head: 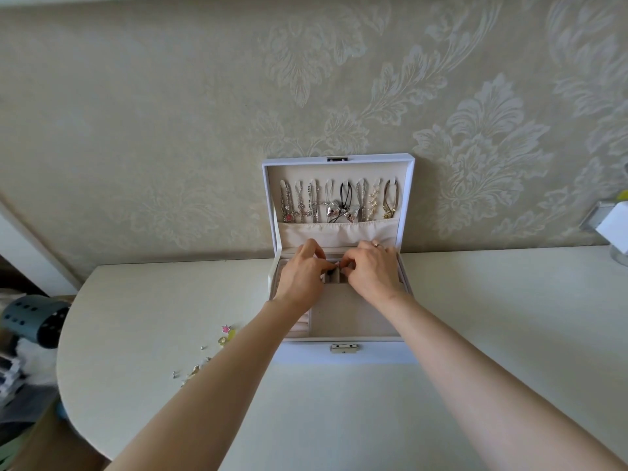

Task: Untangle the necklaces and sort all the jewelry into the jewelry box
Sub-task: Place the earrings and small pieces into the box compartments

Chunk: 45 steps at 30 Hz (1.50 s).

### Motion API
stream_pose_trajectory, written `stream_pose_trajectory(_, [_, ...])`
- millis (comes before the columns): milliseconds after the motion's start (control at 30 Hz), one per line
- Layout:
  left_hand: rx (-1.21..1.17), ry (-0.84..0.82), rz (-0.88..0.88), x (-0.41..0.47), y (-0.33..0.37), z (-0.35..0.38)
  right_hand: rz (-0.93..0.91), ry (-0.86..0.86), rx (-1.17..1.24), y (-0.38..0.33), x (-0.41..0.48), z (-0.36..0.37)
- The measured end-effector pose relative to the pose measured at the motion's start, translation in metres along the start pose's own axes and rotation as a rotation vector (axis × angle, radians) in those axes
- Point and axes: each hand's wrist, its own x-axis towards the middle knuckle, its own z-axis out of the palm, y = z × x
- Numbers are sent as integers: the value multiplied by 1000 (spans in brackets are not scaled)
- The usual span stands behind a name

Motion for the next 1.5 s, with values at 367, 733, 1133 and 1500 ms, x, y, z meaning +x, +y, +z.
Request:
stream_pose_trajectory(367, [12,6,49,-3,-1,1,1,103,128,0,4,-5])
stream_pose_trajectory(733, [42,35,9,-4,1,-3,-62,43,69,-3,4,3])
stream_pose_trajectory(1133, [23,-24,4,-1,-1,2,-83,-19,38,-2,4,4])
stream_pose_trajectory(1500, [-14,-31,15,-6,-4,-1,-115,6,-23,-5,4,-2])
